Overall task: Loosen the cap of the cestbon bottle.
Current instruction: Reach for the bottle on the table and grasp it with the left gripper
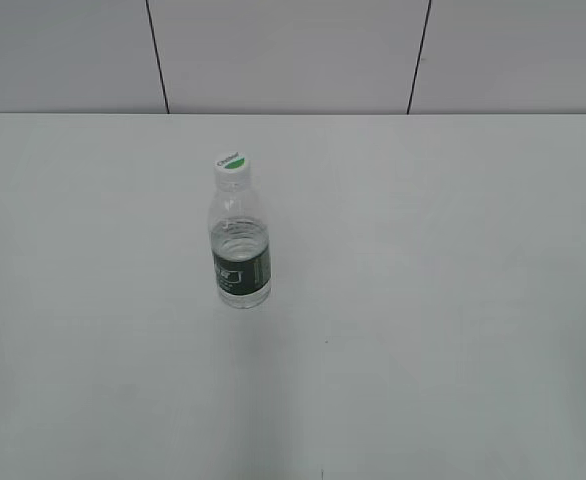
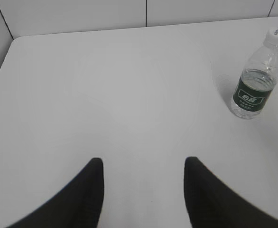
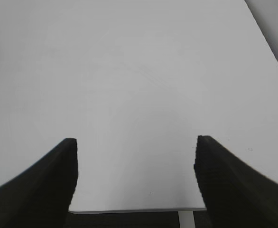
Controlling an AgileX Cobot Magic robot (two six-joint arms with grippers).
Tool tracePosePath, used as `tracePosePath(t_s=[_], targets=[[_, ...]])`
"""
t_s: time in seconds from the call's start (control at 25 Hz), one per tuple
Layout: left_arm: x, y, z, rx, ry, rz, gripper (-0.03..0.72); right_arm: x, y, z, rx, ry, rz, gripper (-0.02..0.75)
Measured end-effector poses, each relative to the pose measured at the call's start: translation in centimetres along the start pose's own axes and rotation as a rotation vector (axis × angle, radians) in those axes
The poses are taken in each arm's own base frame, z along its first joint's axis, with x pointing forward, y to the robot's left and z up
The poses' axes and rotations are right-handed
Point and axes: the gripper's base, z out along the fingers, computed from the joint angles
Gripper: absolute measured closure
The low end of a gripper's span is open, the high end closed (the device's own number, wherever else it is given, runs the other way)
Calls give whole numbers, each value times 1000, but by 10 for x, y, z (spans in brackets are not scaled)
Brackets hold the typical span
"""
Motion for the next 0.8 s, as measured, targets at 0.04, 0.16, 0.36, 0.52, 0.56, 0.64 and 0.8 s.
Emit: tracePosePath(t_s=[0.04, 0.16, 0.36, 0.52, 0.56, 0.64, 0.8], targets=[[0, 0, 0, 0, 0, 0, 347, 0, 0, 0, 0, 0, 0, 150], [0, 0, 0, 0, 0, 0, 347, 0, 0, 0, 0, 0, 0, 150], [0, 0, 0, 0, 0, 0, 347, 0, 0, 0, 0, 0, 0, 150], [0, 0, 0, -3, -1, 2, 344, 0, 0, 0, 0, 0, 0, 150], [0, 0, 0, -4, -3, 2, 335, 0, 0, 0, 0, 0, 0, 150], [-4, 0, -2, -5, -40, 2, 288, 0, 0, 0, 0, -1, 0, 150], [-27, 1, -6, -16, -273, 4, 174, 0, 0, 0, 0, -1, 0, 150]])
